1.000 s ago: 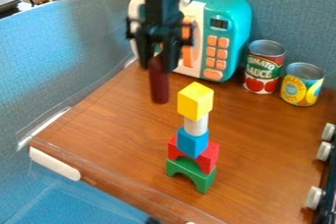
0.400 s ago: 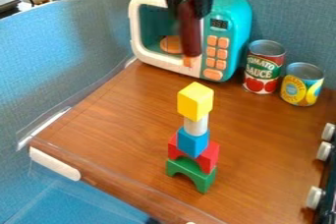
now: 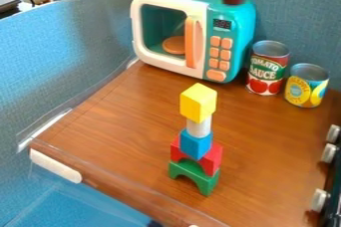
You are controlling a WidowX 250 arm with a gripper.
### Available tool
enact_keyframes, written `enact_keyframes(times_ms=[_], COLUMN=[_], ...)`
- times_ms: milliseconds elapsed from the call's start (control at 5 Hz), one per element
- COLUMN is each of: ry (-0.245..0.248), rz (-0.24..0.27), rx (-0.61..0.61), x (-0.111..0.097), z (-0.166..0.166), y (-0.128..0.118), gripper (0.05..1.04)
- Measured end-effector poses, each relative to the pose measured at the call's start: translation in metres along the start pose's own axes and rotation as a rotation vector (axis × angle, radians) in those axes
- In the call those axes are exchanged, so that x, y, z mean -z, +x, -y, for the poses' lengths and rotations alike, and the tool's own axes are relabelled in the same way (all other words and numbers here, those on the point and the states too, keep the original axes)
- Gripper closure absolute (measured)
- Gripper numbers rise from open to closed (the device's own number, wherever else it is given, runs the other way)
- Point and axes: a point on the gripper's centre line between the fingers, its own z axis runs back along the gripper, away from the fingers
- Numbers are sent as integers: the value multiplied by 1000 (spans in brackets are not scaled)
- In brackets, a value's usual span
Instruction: Put the brown to the top of yellow block
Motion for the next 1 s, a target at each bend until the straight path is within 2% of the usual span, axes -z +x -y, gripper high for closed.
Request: enact_keyframes(times_ms=[200, 400, 600, 800, 1000], ry=[30, 32, 22, 21, 23], rz=[-61, -133, -211, -256, -270], rx=[16, 24, 16, 3, 9], x=[-2, 9, 30, 49, 60], z=[14, 14, 11, 3, 2], y=[-17, -33, -50, -60, -61], gripper=[583, 583, 583, 583, 583])
